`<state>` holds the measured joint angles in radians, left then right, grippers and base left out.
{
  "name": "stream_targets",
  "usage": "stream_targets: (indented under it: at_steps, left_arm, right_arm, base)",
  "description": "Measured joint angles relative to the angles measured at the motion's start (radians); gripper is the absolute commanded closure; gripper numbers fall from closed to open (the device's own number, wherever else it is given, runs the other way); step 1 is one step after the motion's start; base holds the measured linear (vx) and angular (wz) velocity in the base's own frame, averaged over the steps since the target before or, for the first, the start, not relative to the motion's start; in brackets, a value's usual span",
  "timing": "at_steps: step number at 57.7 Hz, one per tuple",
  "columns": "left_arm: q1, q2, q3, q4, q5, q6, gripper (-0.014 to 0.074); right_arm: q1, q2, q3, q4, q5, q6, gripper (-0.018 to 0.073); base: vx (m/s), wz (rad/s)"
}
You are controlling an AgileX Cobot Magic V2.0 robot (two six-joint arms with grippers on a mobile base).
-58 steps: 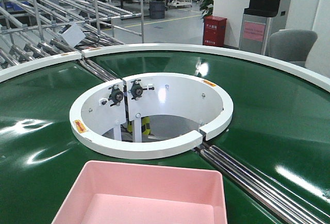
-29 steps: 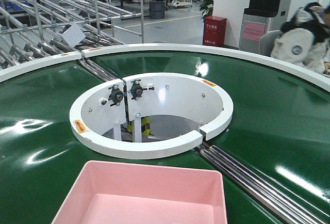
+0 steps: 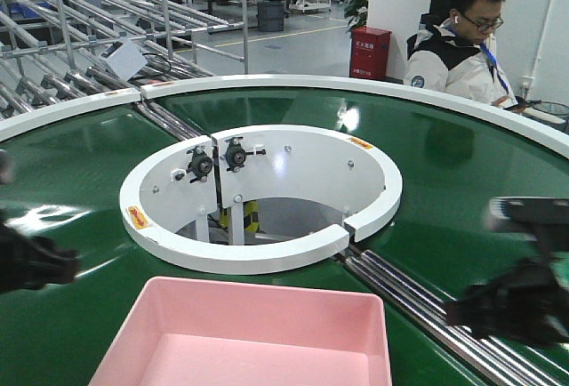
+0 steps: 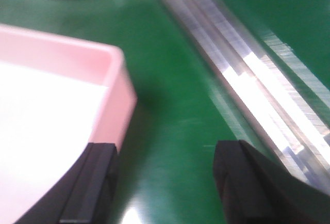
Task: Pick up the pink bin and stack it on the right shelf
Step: 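Lower both grippers onto opposite rims of the pink bin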
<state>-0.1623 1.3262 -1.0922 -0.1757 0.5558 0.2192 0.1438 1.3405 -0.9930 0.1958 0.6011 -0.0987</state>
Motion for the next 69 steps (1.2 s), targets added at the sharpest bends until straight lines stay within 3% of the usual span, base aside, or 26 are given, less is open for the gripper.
stream_targets:
  at_steps: [11, 29, 39, 47, 58, 62, 69]
  left_arm:
    - [-0.034, 0.201, -0.110, -0.115, 0.125, 0.106, 0.0115]
    - [-0.034, 0.413, -0.139, -0.122, 0.153, 0.118, 0.0115]
    - [-0.034, 0.489, -0.139, -0.147, 0.154, 0.118, 0.0123]
    - [-0.034, 0.507, -0.139, -0.167, 0.161, 0.119, 0.0223]
    - [-0.035, 0.509, -0.140, -0.182, 0.179, 0.121, 0.0497]
    - [-0.037, 0.509, -0.141, -0.187, 0.187, 0.117, 0.0598]
    - [-0.037, 0.503, -0.141, -0.204, 0.199, 0.112, 0.0605]
  right_arm:
    - [0.068, 0.215, -0.132, 0.013, 0.067, 0.123, 0.0099]
    - [0.164, 0.396, -0.192, 0.020, 0.080, 0.197, 0.0101]
    - [0.169, 0.449, -0.193, 0.015, 0.085, 0.256, 0.0143]
    - [0.169, 0.460, -0.193, 0.015, 0.085, 0.262, 0.0286]
    - [0.169, 0.460, -0.195, 0.015, 0.088, 0.273, 0.0571]
    - [0.169, 0.460, -0.196, 0.015, 0.087, 0.280, 0.0574]
    - [0.169, 0.445, -0.194, 0.010, 0.083, 0.280, 0.0571]
  base:
    - [0.00, 0.00]
    - [0.00, 0.00]
    - [0.00, 0.00]
    - [0.00, 0.00]
    - [0.00, 0.00]
    - [0.00, 0.00]
    - [0.00, 0.00]
